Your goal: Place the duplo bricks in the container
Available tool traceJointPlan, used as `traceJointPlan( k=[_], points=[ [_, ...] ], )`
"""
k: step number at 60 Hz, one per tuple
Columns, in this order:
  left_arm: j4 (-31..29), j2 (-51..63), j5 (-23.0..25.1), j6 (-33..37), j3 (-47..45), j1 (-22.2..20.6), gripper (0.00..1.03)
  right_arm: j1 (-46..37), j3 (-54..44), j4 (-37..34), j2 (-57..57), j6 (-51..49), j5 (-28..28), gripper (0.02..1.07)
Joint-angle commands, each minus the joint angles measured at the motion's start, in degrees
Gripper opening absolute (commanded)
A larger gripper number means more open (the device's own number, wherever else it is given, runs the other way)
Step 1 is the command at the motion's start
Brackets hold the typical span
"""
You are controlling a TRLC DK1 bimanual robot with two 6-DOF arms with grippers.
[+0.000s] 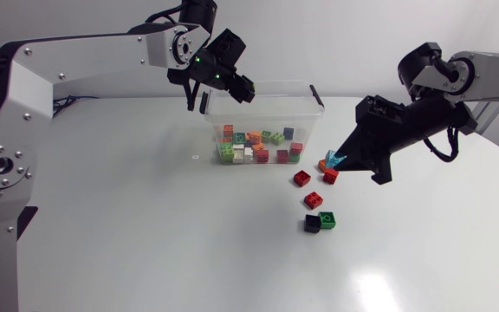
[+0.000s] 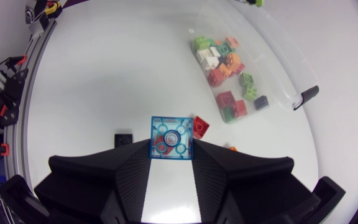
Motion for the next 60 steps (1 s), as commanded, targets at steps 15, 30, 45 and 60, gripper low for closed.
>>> traceJointPlan(
  k=[15,30,45,60],
  points=[
    [9.1,-8.5,-3.2,-2.5,-8.5,0.4,0.98,4.8,9.3,11.9,2.4,18.7,0.1,0.26],
    [13.3,-24.2,-2.9,0.8,-27.3,-3.1,0.98,7.9,18.6,20.6,12.4,29.6,2.6,0.26],
    [11.4,-31.2,2.7,7.6,-40.0,-8.2,0.98,9.7,24.9,28.1,20.5,36.5,6.2,0.26],
    [8.4,-29.9,4.0,15.0,-46.1,-13.7,0.98,10.7,28.6,30.8,25.5,38.9,9.9,0.64]
  ],
)
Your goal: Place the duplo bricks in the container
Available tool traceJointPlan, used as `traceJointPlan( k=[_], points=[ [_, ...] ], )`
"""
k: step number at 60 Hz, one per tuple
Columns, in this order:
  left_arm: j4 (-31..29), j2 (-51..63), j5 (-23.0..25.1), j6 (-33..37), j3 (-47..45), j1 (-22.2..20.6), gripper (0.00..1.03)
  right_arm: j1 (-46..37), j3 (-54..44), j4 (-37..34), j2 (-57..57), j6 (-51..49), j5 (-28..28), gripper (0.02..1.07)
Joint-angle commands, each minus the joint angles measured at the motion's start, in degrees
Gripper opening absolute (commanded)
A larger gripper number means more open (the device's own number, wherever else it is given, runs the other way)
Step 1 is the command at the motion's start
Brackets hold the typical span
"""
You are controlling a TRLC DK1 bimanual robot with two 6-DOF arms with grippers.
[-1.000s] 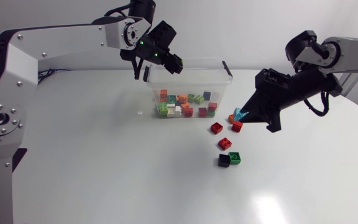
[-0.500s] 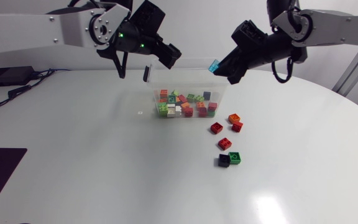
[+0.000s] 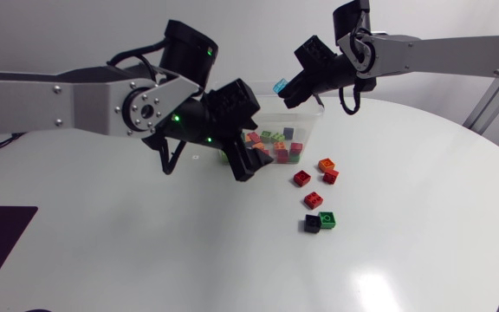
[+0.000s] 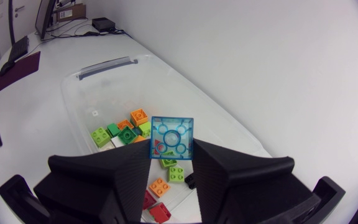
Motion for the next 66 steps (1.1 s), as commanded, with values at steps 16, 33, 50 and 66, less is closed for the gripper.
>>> traceJointPlan(
  k=[16,33,50,66],
  points=[
    [-0.7,9.3,0.4,5.6,-0.4,-6.8,0.98,-4.3,-5.7,0.9,-6.7,1.7,-0.6,1.0],
    [-0.7,17.5,0.4,7.8,3.0,-9.8,0.98,-12.9,-28.5,-9.7,-25.4,-17.8,-9.8,0.99],
    [-0.4,24.3,0.5,8.6,8.0,-10.5,0.97,-15.0,-42.2,-21.5,-29.3,-37.7,-11.3,0.99],
    [-0.1,29.8,1.7,9.2,11.9,-11.7,0.96,-13.2,-49.1,-18.5,-23.6,-42.5,-10.3,0.99]
  ],
)
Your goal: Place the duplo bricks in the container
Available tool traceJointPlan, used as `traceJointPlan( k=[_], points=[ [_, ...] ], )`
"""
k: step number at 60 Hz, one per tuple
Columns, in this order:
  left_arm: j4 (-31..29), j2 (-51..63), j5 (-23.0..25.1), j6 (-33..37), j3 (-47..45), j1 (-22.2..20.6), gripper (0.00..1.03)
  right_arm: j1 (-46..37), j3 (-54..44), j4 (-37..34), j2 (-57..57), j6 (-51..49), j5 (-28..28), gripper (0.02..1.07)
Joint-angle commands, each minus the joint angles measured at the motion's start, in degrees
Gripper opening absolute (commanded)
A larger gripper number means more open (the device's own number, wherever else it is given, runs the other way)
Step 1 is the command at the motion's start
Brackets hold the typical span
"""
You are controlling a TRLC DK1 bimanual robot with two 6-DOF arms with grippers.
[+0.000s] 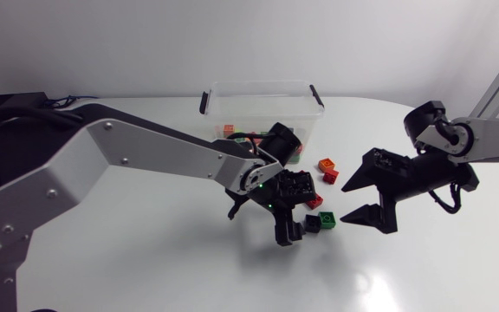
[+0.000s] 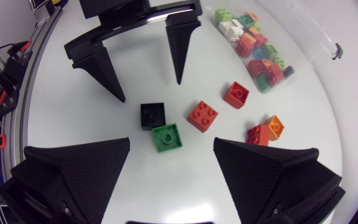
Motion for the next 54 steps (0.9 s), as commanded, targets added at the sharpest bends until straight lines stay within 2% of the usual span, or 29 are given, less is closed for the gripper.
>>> traceJointPlan(
  k=[1,26,29,35,42,45,46,47,50,54],
  points=[
    [0.1,2.8,0.7,1.6,2.5,-0.8,0.96,1.0,-2.5,1.3,2.8,-2.4,0.1,0.99],
    [0.0,8.7,0.7,0.9,7.8,-2.2,0.87,2.2,-1.9,7.9,12.4,-3.1,-0.6,0.97],
    [0.1,8.8,0.7,0.8,8.0,-2.2,0.87,2.4,-1.7,8.6,13.3,-3.0,-0.7,0.94],
    [0.1,9.1,0.8,0.8,8.1,-2.1,0.78,3.2,-1.4,9.6,14.5,-2.4,-1.3,0.92],
    [0.0,9.4,0.8,0.3,8.0,-2.2,0.57,3.8,-1.8,10.2,14.6,-2.0,-1.5,0.75],
    [0.0,9.5,1.0,0.1,7.9,-2.1,0.38,3.8,-1.9,10.1,14.6,-2.0,-1.7,0.62],
    [0.0,9.5,1.2,0.0,7.9,-2.0,0.35,3.8,-1.9,10.1,14.6,-2.0,-1.8,0.59],
    [0.0,9.5,1.2,-0.1,7.8,-2.0,0.35,3.8,-1.9,10.0,14.6,-2.0,-1.8,0.56],
    [-0.1,9.5,1.8,-0.1,7.6,-1.9,0.34,3.8,-2.2,9.6,14.4,-2.1,-1.8,0.35],
    [-0.7,9.4,2.4,-0.1,7.3,-1.9,0.34,3.6,-2.4,9.0,13.8,-2.1,-1.8,0.19]
  ],
)
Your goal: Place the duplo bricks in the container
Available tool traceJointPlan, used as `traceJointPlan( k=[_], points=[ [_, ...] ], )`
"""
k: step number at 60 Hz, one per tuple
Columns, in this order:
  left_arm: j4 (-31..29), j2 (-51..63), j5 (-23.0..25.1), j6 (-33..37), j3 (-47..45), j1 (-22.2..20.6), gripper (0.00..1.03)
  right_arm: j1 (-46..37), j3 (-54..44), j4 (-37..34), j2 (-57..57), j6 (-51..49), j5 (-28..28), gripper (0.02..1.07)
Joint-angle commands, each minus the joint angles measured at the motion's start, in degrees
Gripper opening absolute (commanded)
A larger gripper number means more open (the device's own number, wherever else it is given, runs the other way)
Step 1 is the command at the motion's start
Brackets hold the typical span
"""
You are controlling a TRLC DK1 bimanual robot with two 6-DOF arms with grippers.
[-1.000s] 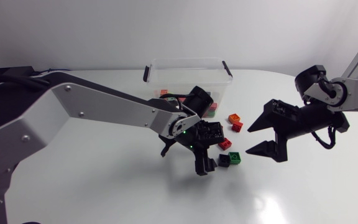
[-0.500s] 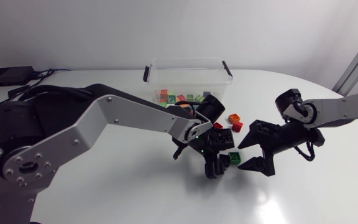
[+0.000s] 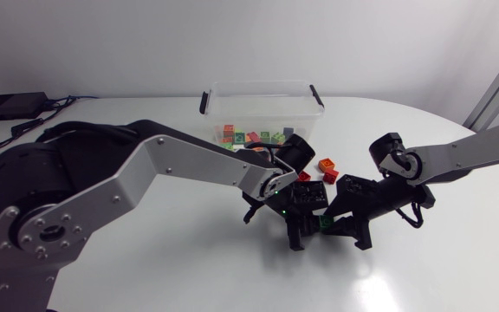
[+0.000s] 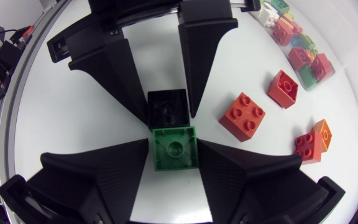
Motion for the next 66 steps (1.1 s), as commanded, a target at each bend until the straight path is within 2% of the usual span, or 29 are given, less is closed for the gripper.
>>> traceJointPlan(
  k=[1,9,19,26,34,41,51,56,66],
  points=[
    [-1.0,1.7,1.0,0.1,0.5,-0.2,0.33,0.1,-0.3,-1.3,0.2,-1.0,-0.4,0.17],
    [-3.0,-0.2,2.5,0.2,-0.8,0.2,0.32,-0.4,-0.2,-4.3,-2.8,-1.0,-0.4,0.17],
    [-3.4,-8.7,3.7,0.1,-6.1,2.0,0.33,-0.4,1.7,-9.2,-9.6,0.4,-0.6,0.17],
    [-5.1,-17.4,4.2,0.1,-8.8,5.0,0.33,0.4,5.7,-12.0,-13.3,4.2,-2.3,0.17],
    [-5.5,-25.3,6.2,-2.3,-8.4,9.9,0.33,1.7,11.4,-11.7,-15.9,11.1,-4.2,0.17],
    [-5.1,-27.1,6.8,-5.4,-6.0,13.2,0.33,3.1,16.1,-7.9,-16.1,18.7,-4.3,0.17],
    [1.4,-26.4,6.9,-12.3,-3.1,17.0,0.33,4.7,21.7,-0.6,-12.9,28.5,-3.7,0.17],
    [4.8,-23.0,6.8,-17.3,0.7,19.0,0.33,5.0,25.4,4.7,-9.5,34.7,-3.2,0.17],
    [6.3,-15.3,6.2,-23.1,9.6,22.6,0.34,6.6,31.1,10.8,-3.4,41.3,0.3,0.17]
  ],
)
